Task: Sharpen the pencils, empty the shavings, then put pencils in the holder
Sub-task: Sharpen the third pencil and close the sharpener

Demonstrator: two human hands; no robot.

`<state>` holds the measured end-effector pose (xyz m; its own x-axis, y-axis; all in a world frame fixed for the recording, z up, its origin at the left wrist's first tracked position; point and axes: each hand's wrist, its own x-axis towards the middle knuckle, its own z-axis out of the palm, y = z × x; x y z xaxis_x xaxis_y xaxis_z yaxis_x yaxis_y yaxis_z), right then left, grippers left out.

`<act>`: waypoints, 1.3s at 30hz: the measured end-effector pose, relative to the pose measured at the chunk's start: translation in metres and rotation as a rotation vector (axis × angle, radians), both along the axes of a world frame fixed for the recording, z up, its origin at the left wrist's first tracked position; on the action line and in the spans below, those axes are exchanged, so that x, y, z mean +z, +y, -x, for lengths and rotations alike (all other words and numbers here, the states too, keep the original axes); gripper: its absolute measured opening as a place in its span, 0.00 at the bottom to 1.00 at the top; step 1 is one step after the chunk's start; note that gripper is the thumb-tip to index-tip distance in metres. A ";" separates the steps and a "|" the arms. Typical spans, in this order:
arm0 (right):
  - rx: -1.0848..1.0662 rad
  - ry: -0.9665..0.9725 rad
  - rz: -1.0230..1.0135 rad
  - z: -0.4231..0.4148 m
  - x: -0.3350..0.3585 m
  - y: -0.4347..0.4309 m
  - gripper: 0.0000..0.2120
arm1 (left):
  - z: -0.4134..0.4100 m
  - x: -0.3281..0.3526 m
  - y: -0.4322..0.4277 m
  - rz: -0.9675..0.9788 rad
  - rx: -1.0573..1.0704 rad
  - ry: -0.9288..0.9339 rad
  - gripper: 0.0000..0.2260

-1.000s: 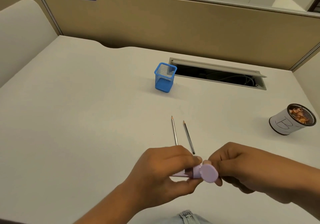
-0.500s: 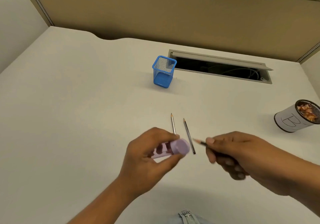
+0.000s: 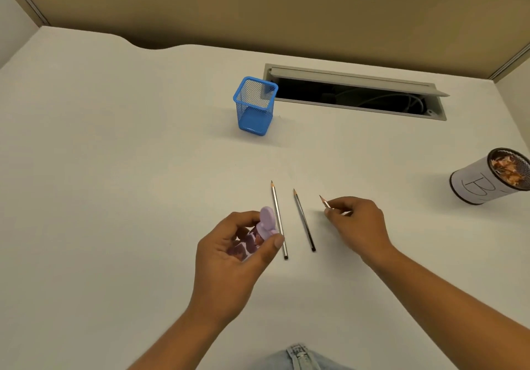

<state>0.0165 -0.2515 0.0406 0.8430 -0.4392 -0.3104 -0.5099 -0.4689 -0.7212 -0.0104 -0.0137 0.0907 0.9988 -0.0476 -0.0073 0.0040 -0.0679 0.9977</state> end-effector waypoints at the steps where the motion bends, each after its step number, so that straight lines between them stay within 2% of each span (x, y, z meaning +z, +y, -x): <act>1: 0.019 0.007 0.042 -0.002 -0.006 -0.001 0.04 | 0.001 -0.001 -0.002 0.000 -0.005 0.009 0.11; 4: 0.031 0.006 0.093 -0.006 -0.017 -0.004 0.06 | 0.001 -0.005 -0.009 -0.001 -0.019 0.026 0.11; 9: 0.040 0.000 0.168 -0.011 -0.025 -0.007 0.02 | -0.001 -0.009 -0.018 -0.019 -0.036 0.047 0.12; 21: 0.021 0.018 0.190 -0.016 -0.031 -0.012 0.07 | -0.013 -0.007 -0.035 0.002 -0.065 0.054 0.13; 25: -0.096 -0.003 0.092 -0.014 -0.024 -0.018 0.11 | -0.011 -0.004 -0.033 0.016 -0.076 0.037 0.12; 29: -0.164 -0.140 -0.052 -0.007 0.008 -0.015 0.06 | -0.009 0.004 -0.030 0.012 -0.085 0.011 0.12; 32: -0.045 -0.199 -0.240 0.006 0.051 0.004 0.04 | -0.003 0.012 -0.028 0.008 -0.094 -0.007 0.12; 36: 0.190 -0.184 -0.482 0.030 0.111 0.038 0.17 | 0.008 0.027 -0.027 -0.042 -0.098 -0.087 0.13; 39: 0.351 -0.133 -0.531 0.044 0.137 0.053 0.19 | 0.013 0.035 -0.024 -0.067 -0.122 -0.154 0.11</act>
<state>-0.0279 -0.1982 0.1777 0.9547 0.0539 -0.2926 -0.2816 -0.1534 -0.9472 -0.0234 -0.0376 0.1260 0.9753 -0.1731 0.1375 -0.1602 -0.1249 0.9791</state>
